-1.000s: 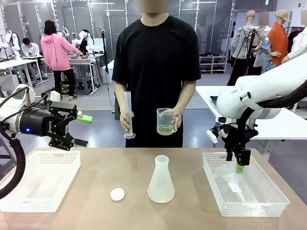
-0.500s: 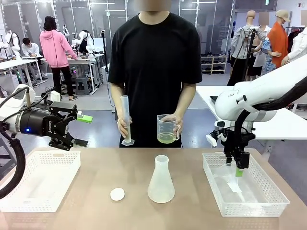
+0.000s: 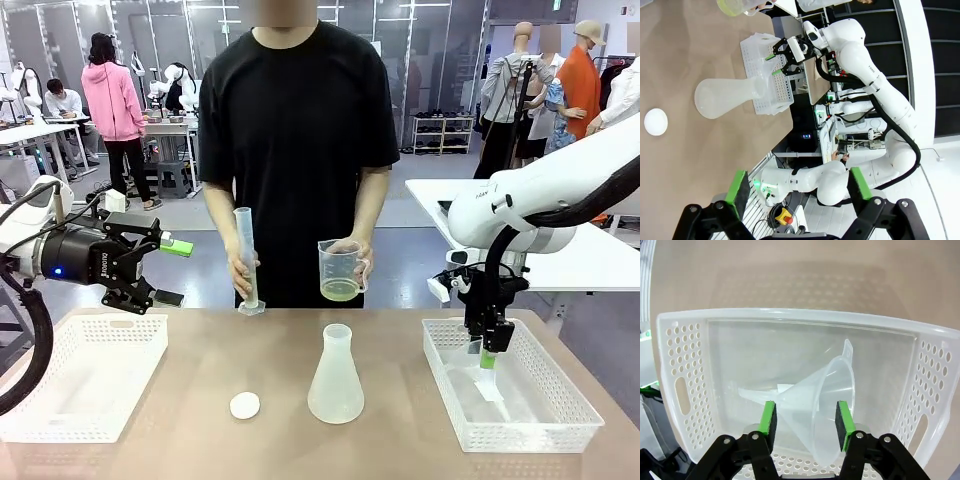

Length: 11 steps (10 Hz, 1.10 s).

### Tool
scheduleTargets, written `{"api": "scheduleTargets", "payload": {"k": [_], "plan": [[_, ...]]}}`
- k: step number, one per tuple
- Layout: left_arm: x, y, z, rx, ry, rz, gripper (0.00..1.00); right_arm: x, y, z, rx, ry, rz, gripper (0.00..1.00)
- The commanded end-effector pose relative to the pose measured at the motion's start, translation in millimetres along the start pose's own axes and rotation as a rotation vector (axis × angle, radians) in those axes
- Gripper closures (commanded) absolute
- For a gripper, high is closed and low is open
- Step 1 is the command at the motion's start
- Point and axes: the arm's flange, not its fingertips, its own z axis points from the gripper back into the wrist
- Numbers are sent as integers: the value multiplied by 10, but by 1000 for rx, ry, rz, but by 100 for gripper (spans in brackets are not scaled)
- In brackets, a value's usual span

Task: Prepare the solutions needed for the experiment.
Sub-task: Pick up the Plastic Funnel and insert it into the Big flask.

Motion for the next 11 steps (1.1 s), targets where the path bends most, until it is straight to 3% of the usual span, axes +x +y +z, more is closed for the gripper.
{"api": "scheduleTargets", "payload": {"k": [1, 2, 3, 4, 5, 6, 8, 11], "plan": [[-5, -24, -16, -28, -7, 5, 0, -10, -49, 12, 14, -9, 19, 67], [-5, -24, -16, -28, -7, 5, 0, -9, -50, 15, 18, -4, 16, 57], [-5, -24, -16, -28, -7, 5, 0, -2, -53, 17, 19, 8, 15, 87], [-5, -24, -16, -28, -7, 5, 0, 7, -50, 15, 20, 8, 16, 76], [-5, -24, -16, -28, -7, 5, 0, 14, -44, 15, 19, 7, 16, 100], [-5, -24, -16, -28, -7, 5, 0, 14, -38, 14, 18, 9, 11, 95], [-5, -24, -16, -28, -7, 5, 0, 48, 28, 37, 14, 74, -40, 100], [-5, -24, -16, -28, -7, 5, 0, 167, 378, 429, -130, 84, -159, 100]]}}
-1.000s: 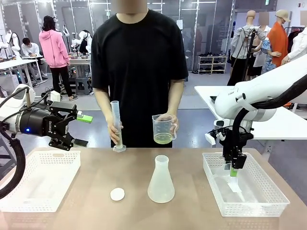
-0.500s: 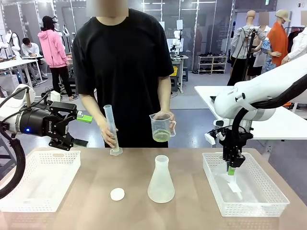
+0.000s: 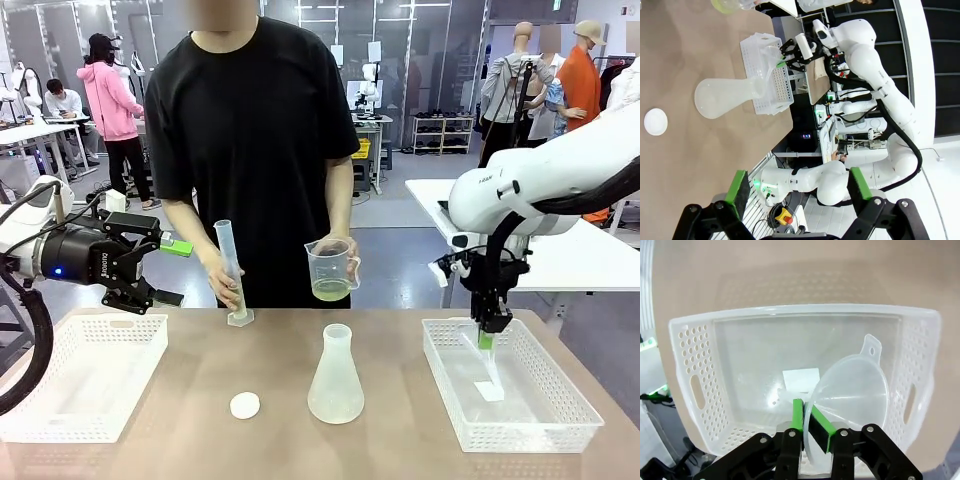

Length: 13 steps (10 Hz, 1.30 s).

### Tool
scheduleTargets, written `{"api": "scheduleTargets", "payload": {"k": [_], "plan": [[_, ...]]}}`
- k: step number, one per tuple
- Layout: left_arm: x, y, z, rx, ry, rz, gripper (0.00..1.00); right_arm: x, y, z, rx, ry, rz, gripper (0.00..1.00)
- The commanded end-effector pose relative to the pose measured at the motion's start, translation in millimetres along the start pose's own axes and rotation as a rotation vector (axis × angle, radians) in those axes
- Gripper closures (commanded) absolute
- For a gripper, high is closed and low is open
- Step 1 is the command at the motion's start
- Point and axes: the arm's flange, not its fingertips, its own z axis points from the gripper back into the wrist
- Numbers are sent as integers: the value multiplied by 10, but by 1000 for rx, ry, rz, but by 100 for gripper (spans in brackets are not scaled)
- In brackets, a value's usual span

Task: Prepare the solutions needed for the experiment.
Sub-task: Pick up the Plastic Funnel and insert it into the Big flask.

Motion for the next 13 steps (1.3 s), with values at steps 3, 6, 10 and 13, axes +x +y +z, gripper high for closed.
{"api": "scheduleTargets", "payload": {"k": [3, 6, 10, 13], "plan": [[-5, -25, -15, -28, -7, 4, 0, 103, 660, 717, -315, 79, -127, 100], [-5, -25, -15, -28, -7, 4, 0, 92, 1281, 1363, -643, 48, -185, 100], [-5, -25, -15, -28, -7, 4, 0, 115, 1712, 1547, -826, -3, -213, 100], [-5, -25, -15, -28, -7, 4, 0, 119, 1754, 1656, -816, -7, -188, 100]]}}
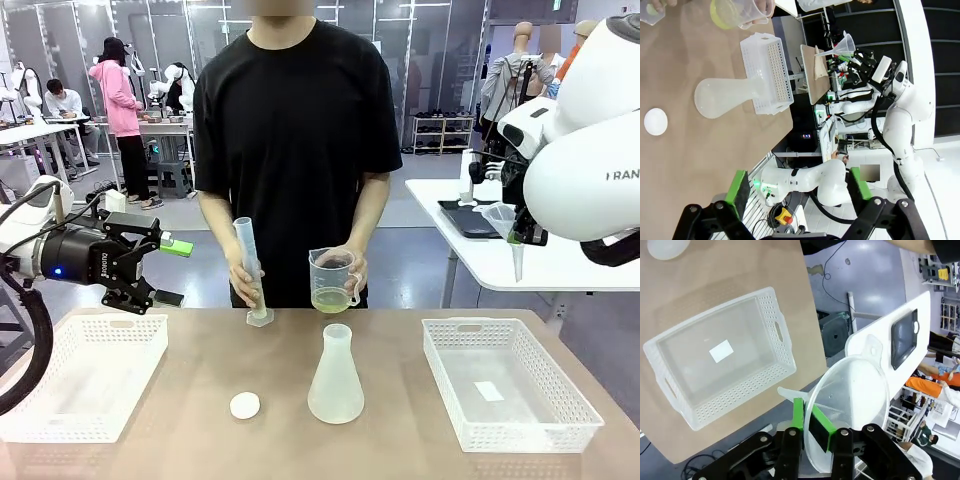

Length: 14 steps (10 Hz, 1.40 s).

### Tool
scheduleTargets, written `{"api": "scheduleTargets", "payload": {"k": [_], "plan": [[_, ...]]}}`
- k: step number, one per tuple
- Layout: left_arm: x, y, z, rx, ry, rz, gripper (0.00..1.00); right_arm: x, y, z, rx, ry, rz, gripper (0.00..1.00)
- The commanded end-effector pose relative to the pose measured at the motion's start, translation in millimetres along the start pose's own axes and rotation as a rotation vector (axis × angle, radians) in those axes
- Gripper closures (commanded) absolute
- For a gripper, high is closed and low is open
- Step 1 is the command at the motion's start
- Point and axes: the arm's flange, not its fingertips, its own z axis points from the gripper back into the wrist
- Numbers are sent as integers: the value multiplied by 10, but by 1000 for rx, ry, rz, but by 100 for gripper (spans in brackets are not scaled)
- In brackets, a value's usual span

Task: Prepare the solutions needed for the experiment.
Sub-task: Pick up the Plastic Funnel and insert it into the Big flask.

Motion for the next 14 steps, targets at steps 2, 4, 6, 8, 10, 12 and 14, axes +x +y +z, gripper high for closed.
{"api": "scheduleTargets", "payload": {"k": [2, 4, 6, 8, 10, 12, 14], "plan": [[-4, -25, -17, -28, -8, 4, 0, 1, -38, 33, 7, 3, 2, 100], [-4, -25, -17, -28, -8, 4, 0, 1, -38, 33, 7, 3, 2, 100], [-4, -25, -17, -28, -8, 4, 0, 226, 94, 116, -37, -91, 93, 94], [-4, -25, -17, -28, -8, 4, 0, 771, 379, 384, -51, -257, 209, 94], [-4, -25, -17, -28, -8, 4, 0, 1173, 727, 669, -86, -410, 350, 94], [-4, -25, -17, -28, -8, 4, 0, 1404, 1003, 868, -87, -544, 505, 94], [-4, -25, -17, -28, -8, 4, 0, 1495, 1186, 1035, -74, -619, 577, 94]]}}
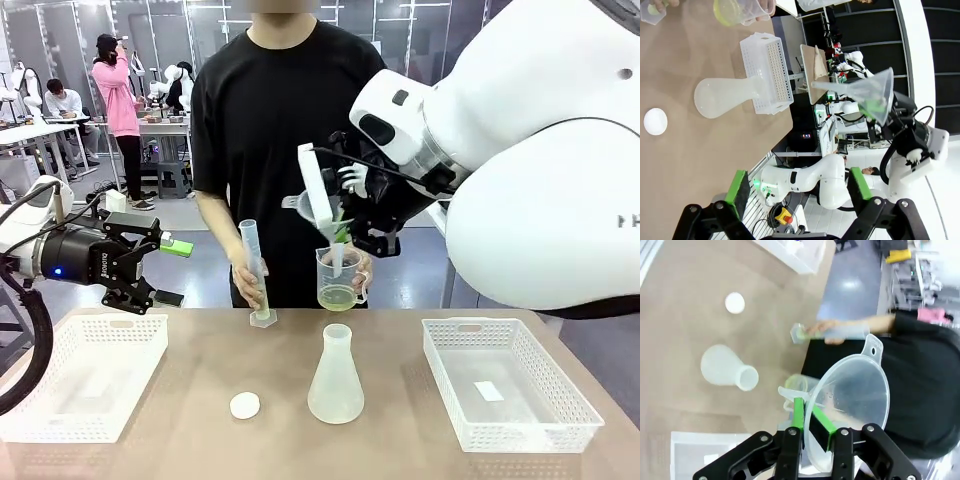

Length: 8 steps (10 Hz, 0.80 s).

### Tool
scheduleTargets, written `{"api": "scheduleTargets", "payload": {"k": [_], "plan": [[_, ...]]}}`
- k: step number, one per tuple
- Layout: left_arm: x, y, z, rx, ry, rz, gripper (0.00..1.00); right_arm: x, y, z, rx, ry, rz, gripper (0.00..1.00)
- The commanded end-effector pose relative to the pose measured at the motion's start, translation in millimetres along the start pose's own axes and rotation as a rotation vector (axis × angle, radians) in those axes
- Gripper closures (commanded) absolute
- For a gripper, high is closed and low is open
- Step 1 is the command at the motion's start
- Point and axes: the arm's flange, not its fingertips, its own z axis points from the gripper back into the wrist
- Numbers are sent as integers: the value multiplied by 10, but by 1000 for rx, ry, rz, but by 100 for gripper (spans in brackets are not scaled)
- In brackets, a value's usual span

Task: Prepare the solutions needed for the experiment.
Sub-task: Pick up the Plastic Funnel and insert it into the Big flask.

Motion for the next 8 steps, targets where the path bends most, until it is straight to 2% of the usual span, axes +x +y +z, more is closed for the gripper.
{"api": "scheduleTargets", "payload": {"k": [1, 3, 4, 5, 8], "plan": [[-3, -24, -15, -27, -9, 4, 0, -124, 71, 85, 25, -48, 26, 94], [-3, -24, -15, -27, -9, 4, 0, -103, 76, 47, 11, -31, 22, 94], [-3, -24, -15, -27, -9, 4, 0, -103, 70, 53, 14, 7, 38, 94], [-3, -24, -15, -27, -9, 4, 0, -18, 56, 56, 10, -31, 22, 94], [-3, -24, -15, -27, -9, 4, 0, -18, 56, 56, 10, -31, 22, 94]]}}
